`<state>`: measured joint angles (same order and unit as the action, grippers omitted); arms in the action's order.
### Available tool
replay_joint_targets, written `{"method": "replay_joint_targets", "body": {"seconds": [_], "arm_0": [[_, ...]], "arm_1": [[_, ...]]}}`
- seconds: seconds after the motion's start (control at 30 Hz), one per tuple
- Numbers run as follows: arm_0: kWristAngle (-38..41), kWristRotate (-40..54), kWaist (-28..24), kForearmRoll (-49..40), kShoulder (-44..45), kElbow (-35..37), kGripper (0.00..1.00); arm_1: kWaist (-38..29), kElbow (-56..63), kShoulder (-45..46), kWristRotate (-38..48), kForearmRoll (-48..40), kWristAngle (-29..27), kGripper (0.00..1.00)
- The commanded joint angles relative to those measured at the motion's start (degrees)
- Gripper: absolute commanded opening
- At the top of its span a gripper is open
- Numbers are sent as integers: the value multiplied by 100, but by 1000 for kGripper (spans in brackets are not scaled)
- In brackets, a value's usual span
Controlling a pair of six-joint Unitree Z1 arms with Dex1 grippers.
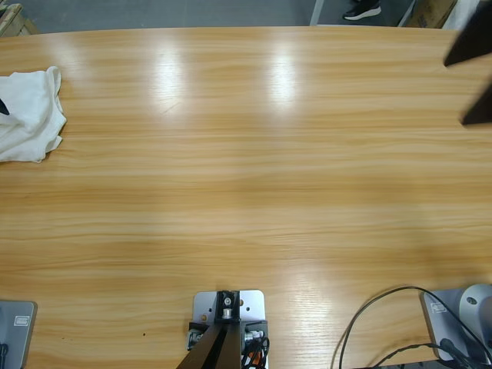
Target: Fold clothes
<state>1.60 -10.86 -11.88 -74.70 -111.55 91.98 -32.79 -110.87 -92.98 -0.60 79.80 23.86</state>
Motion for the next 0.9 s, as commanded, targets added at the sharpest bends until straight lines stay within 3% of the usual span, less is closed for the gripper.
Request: {"method": "replay_joint_targets", "body": {"seconds": [0.03, 0.5, 0.9], "arm_0": [[-139, -127, -8, 360, 12, 154, 954], [-485, -185, -43, 490, -1442, 600, 945], [-299, -153, -34, 1246, -1851, -440, 936]], "arm_1": [[45, 994, 447, 92, 272, 196, 885], [45, 1451, 614, 77, 203, 206, 885], [45, 1347, 417, 41, 124, 189, 885]]}}
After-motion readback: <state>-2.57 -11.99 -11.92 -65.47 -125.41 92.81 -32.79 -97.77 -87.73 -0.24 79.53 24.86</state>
